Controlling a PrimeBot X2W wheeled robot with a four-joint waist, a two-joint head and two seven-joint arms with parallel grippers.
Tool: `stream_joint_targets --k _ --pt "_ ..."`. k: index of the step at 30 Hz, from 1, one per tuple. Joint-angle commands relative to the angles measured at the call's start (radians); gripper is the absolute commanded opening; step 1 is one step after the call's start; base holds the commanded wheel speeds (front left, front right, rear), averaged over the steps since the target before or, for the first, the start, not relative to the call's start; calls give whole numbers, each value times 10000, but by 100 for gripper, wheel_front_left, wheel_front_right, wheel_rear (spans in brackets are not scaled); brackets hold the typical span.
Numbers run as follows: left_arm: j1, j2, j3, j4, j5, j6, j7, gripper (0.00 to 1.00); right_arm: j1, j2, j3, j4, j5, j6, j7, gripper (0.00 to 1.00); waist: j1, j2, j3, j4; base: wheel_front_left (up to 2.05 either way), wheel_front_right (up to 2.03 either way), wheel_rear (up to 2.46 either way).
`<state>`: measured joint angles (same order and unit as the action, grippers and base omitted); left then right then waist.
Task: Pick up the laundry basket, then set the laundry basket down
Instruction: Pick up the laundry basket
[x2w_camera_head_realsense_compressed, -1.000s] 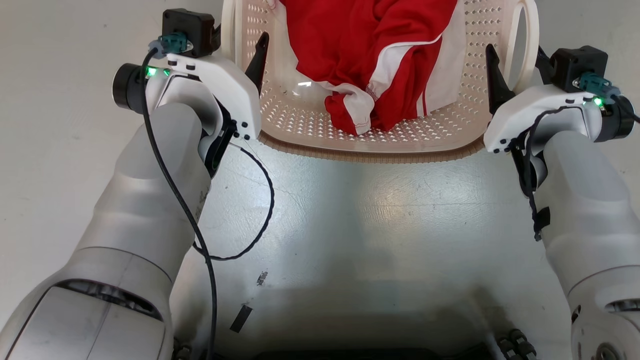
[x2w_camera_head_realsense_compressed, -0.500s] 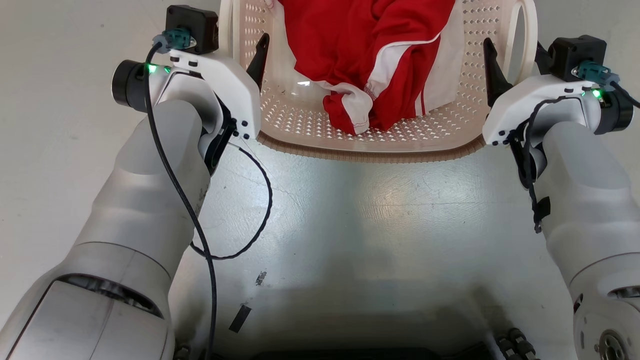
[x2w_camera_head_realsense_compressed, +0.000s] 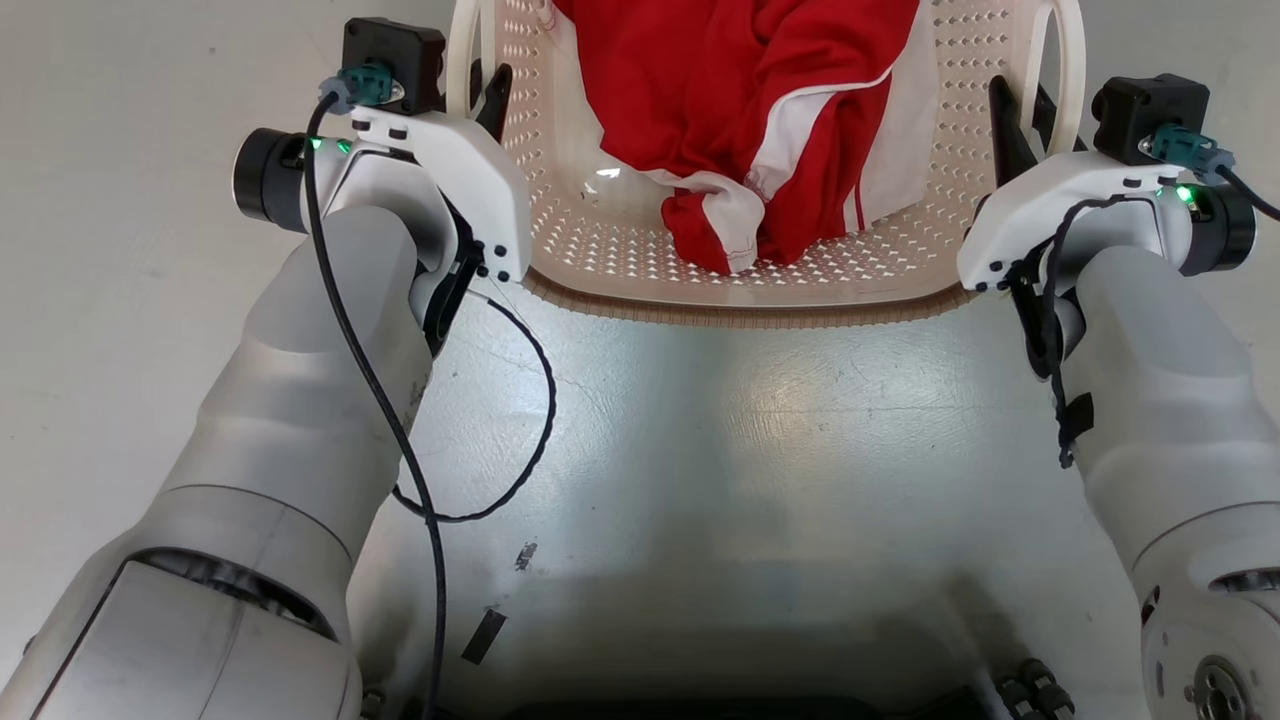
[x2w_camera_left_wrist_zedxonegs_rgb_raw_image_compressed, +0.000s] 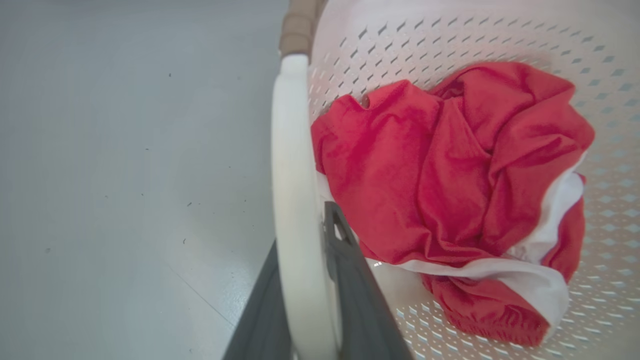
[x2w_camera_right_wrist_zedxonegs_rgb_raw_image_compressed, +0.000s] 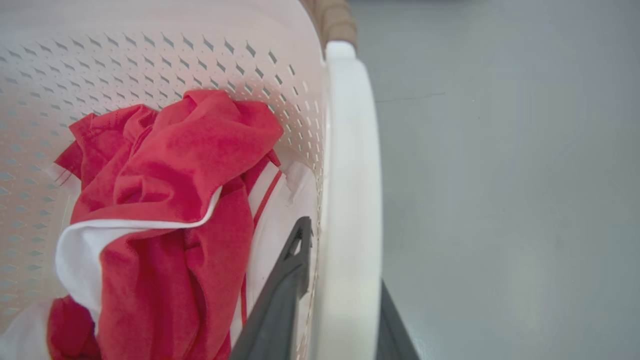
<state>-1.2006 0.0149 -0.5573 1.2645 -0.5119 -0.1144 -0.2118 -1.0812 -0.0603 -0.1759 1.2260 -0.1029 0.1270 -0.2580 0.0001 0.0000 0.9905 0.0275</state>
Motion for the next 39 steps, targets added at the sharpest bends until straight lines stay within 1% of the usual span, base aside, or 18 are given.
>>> stream_joint_targets --k 1,12,16,20,25,31,39 --pt "-27 353 -15 -118 -35 -87 -147 0 284 101 233 61 -45 37 -37 0 -1 0 -14 8 0 0 0" --pt "222 353 -345 1 -359 39 -189 0 448 101 654 193 222 37 -37 0 -1 0 -357 -20 0 0 0" --pt "389 353 -428 74 -443 93 -149 0 599 101 1074 309 582 37 -37 0 -1 0 -628 -71 0 0 0" --pt "626 353 -488 139 -524 133 -73 0 792 101 1708 441 1154 37 -20 0 -1 0 -1021 -130 0 0 0" --pt "1106 366 -529 201 -618 169 -4 0 1194 101 2714 523 2060 37 236 0 -1 0 -1724 -236 0 0 0" --pt "1946 405 -551 240 -766 200 181 0 1923 101 3952 472 3052 37 660 0 -1 0 -2823 -396 0 0 0" --pt "3076 426 -605 257 -965 203 570 0 2732 101 4953 404 3965 37 1404 0 -1 0 -4401 -566 0 0 0"
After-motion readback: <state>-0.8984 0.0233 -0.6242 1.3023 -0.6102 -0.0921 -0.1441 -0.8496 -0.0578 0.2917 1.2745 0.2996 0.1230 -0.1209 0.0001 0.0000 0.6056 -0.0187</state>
